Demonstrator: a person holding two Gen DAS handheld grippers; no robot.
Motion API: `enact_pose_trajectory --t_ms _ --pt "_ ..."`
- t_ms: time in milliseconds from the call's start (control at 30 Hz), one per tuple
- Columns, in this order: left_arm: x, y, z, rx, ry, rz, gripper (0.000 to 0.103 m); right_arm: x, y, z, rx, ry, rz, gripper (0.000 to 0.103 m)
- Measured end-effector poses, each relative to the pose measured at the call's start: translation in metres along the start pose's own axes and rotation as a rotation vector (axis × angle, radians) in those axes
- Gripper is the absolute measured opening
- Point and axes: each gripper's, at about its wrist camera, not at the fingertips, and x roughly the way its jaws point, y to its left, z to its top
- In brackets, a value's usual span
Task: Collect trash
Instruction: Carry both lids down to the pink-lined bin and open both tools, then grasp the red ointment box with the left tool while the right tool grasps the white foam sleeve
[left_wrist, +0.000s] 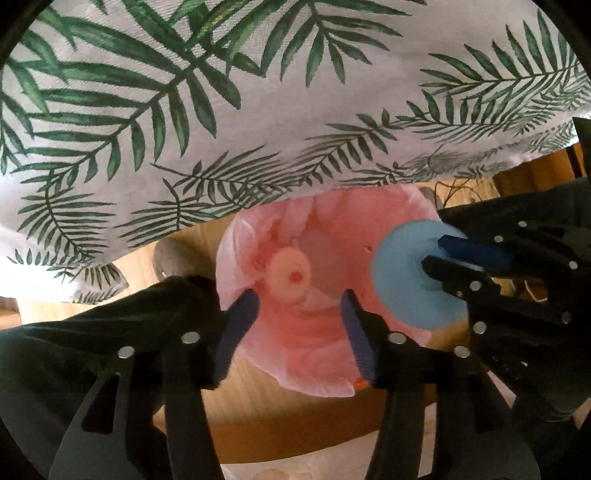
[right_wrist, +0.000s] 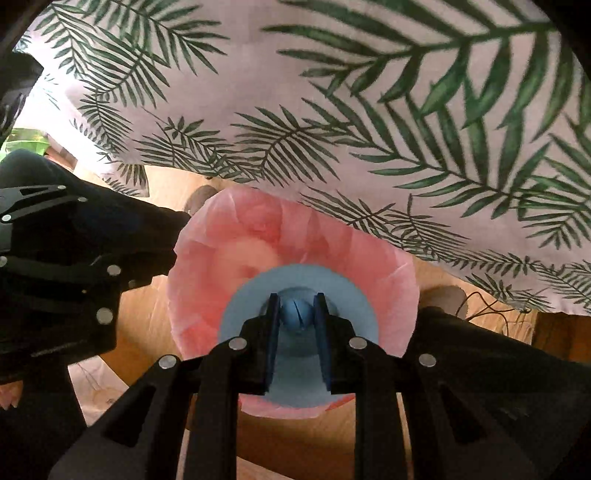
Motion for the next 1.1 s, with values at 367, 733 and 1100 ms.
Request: enact_pose_trajectory --t_ms 367,733,1100 --pt "-0.018 0.021 0.008 -0.073 -0.048 0.091 0.086 -0.021 -0.013 0.009 0.027 -0.062 -0.060 0.093" --pt "-0.132 0.011 -0.005 -0.045 -0.257 0.096 0.088 -0.141 -0.013 -0.014 0.049 -0.226 -0.163 0.098" --pt "-0.347 -0.004 0.017 0.006 -0.749 0.136 0.097 -0.359 -0.009 0.010 0.029 -0.724 -0.287 0.098"
